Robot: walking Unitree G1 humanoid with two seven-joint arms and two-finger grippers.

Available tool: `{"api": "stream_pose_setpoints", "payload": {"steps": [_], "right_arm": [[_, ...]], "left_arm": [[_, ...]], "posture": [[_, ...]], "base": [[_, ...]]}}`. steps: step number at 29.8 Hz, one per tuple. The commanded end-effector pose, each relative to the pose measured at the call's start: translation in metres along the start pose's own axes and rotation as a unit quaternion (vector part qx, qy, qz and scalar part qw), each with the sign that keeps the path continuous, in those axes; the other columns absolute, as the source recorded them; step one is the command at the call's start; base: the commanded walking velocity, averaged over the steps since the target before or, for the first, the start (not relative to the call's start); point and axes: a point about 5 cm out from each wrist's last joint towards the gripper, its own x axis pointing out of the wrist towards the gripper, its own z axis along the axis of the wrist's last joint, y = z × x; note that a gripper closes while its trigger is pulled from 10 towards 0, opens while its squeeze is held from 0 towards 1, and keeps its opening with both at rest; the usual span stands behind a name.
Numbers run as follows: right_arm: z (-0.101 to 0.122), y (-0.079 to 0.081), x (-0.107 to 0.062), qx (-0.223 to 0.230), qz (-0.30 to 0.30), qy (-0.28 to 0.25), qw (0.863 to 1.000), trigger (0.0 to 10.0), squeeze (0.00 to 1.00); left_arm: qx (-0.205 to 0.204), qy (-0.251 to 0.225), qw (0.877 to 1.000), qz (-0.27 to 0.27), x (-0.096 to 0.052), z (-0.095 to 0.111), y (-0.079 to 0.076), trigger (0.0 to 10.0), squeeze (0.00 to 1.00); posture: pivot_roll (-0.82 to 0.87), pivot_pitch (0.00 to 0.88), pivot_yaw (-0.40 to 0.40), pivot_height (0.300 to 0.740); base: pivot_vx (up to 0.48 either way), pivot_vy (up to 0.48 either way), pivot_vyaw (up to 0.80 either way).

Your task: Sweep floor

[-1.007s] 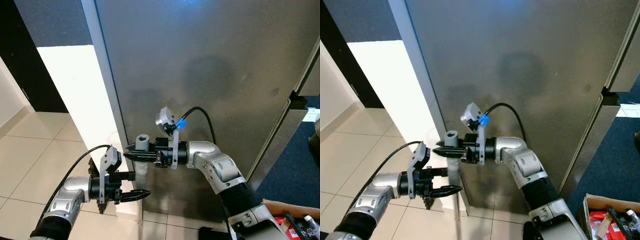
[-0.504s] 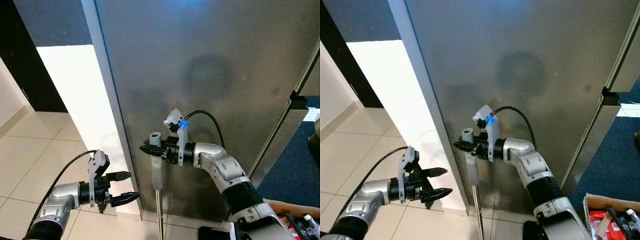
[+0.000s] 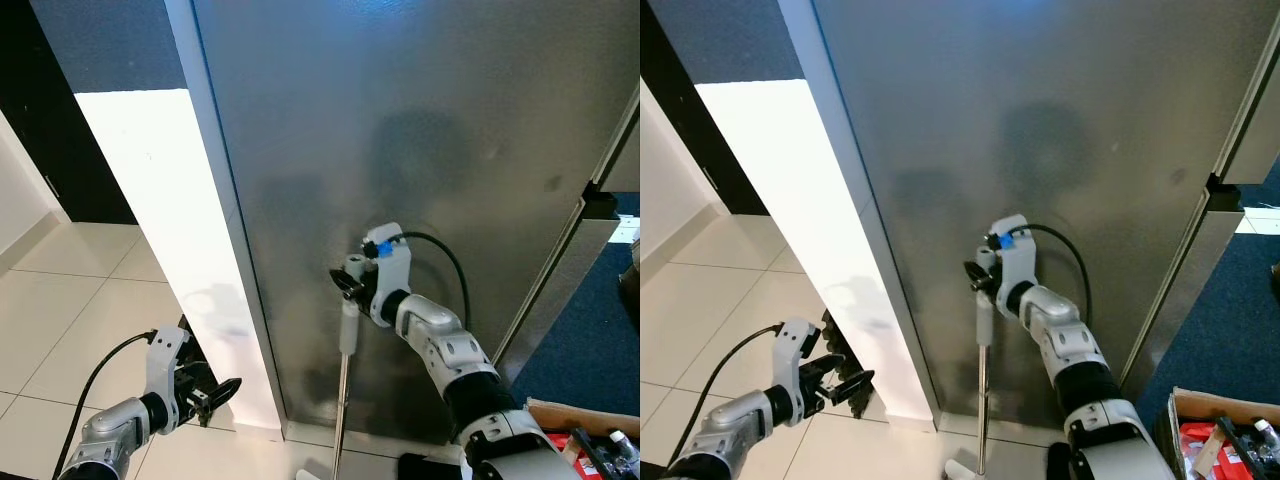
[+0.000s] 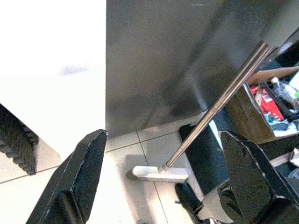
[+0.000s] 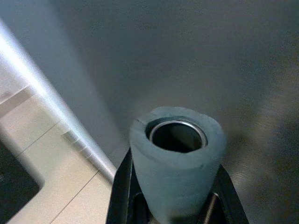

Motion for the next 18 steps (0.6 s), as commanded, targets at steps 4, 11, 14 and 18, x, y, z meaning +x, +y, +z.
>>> {"api": "stream_pose_setpoints", "payload": {"steps": [4,11,14,18], "right_arm": [[-0.039,-0.014,-0.014,0.014,-0.083,0.049,0.995,10.0,0.00],[-0.071,-0.036,-0.035,0.042,-0.193,0.079,0.977,10.0,0.00],[-0.073,-0.040,-0.038,0.049,-0.214,0.076,0.973,10.0,0.00],[-0.076,-0.042,-0.040,0.056,-0.239,0.069,0.967,10.0,0.00]], "left_arm": [[-0.050,0.061,0.991,0.110,-0.012,-0.036,0.007,10.0,0.00],[-0.089,0.124,0.968,0.201,-0.024,-0.072,0.004,10.0,0.00],[-0.088,0.141,0.963,0.212,-0.028,-0.079,0.003,10.0,0.00],[-0.079,0.177,0.955,0.223,-0.033,-0.093,-0.002,10.0,0.00]], "posture": [[-0.04,0.000,0.071,0.740],[-0.05,0.000,0.071,0.740],[-0.05,0.000,0.073,0.740],[-0.06,0.000,0.080,0.740]], "base": [[0.000,0.000,0.00],[0.000,0.000,0.00],[0.000,0.000,0.00],[0.000,0.000,0.00]]}}
